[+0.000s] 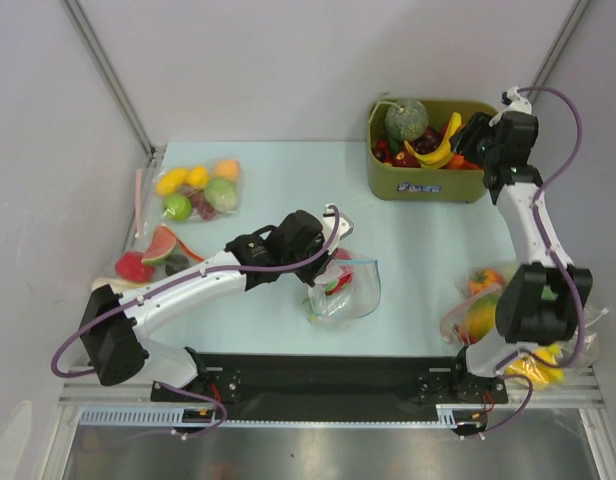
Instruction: Open the zip-top bag and remove the fake food
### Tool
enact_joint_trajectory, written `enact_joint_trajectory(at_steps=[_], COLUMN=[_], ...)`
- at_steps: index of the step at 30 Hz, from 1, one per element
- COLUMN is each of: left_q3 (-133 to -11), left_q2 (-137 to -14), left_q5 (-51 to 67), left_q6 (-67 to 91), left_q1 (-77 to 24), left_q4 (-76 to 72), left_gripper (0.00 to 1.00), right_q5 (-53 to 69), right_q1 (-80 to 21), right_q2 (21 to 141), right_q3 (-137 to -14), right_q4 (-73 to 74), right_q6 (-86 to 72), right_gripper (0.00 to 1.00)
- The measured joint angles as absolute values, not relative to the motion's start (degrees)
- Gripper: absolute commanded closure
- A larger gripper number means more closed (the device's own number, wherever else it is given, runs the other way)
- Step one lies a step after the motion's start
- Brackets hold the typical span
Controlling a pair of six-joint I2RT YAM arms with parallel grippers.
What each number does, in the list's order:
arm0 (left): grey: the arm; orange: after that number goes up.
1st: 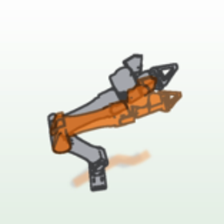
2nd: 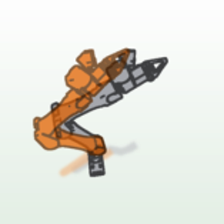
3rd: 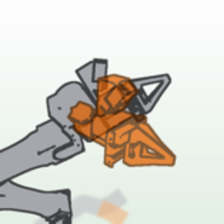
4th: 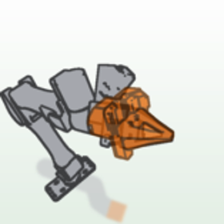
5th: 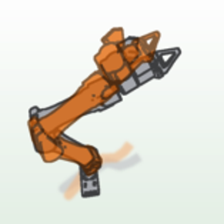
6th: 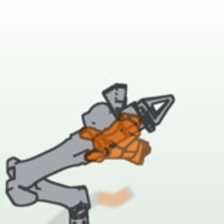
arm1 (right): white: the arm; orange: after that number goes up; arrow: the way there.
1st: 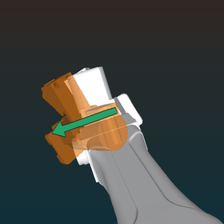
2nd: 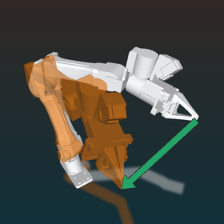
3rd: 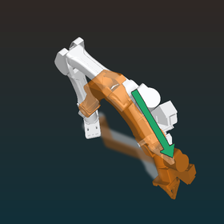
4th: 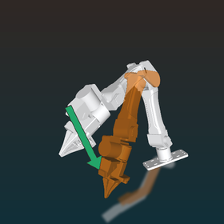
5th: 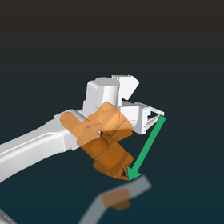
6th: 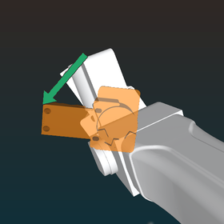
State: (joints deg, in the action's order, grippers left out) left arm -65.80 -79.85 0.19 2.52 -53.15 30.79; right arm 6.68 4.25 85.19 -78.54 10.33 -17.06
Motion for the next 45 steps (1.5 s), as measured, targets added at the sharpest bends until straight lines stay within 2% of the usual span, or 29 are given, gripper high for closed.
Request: enact_joint_trajectory(at_steps=[3,8,17,20,21,24,27,31,37,41,45], left_q3=[-65.8,-65.8,-65.8,-65.8,-65.8,-65.8,-65.8,-65.8,-65.8,-65.8,-65.8], left_q2=[-79.9,-79.9,-79.9,-79.9,-79.9,-79.9,-79.9,-79.9,-79.9,-79.9,-79.9], left_q5=[0.2,0.2,0.2,0.2,0.2,0.2,0.2,0.2,0.2,0.2,0.2], left_q6=[2.5,2.5,2.5,2.5,2.5,2.5,2.5,2.5,2.5,2.5,2.5], left_q1=[-53.1,-53.1,-53.1,-53.1,-53.1,-53.1,-53.1,-53.1,-53.1,-53.1,-53.1], left_q4=[30.8,30.8,30.8,30.8,30.8,30.8,30.8,30.8,30.8,30.8,30.8], left_gripper=[1.00,1.00,1.00,1.00,1.00,1.00,1.00,1.00,1.00,1.00,1.00], right_q5=[7.6,6.5,-0.2,-1.8,-2.2,-2.5,-2.3,-2.0,-1.9,-1.4,-1.8], right_q1=[6.0,7.3,8.2,8.4,8.4,8.6,8.8,8.9,9.0,8.8,6.9], right_q2=[96.8,109.3,115.9,117.3,117.8,119.7,121.3,122.2,121.6,112.1,95.5], right_q3=[-88.1,-101.3,-113.6,-114.8,-114.9,-114.9,-114.9,-114.9,-114.5,-100.7,-83.9], right_q4=[9.5,10.2,12.5,12.6,12.6,13.4,14.4,15.7,16.0,11.7,7.0], right_q6=[-17.3,-17.3,-17.3,-17.0,-16.9,-16.8,-16.8,-16.0,-14.8,-15.6,-16.4], right_gripper=[1.00,1.00,1.00,0.90,0.75,0.42,0.25,0.17,0.18,0.18,0.18])
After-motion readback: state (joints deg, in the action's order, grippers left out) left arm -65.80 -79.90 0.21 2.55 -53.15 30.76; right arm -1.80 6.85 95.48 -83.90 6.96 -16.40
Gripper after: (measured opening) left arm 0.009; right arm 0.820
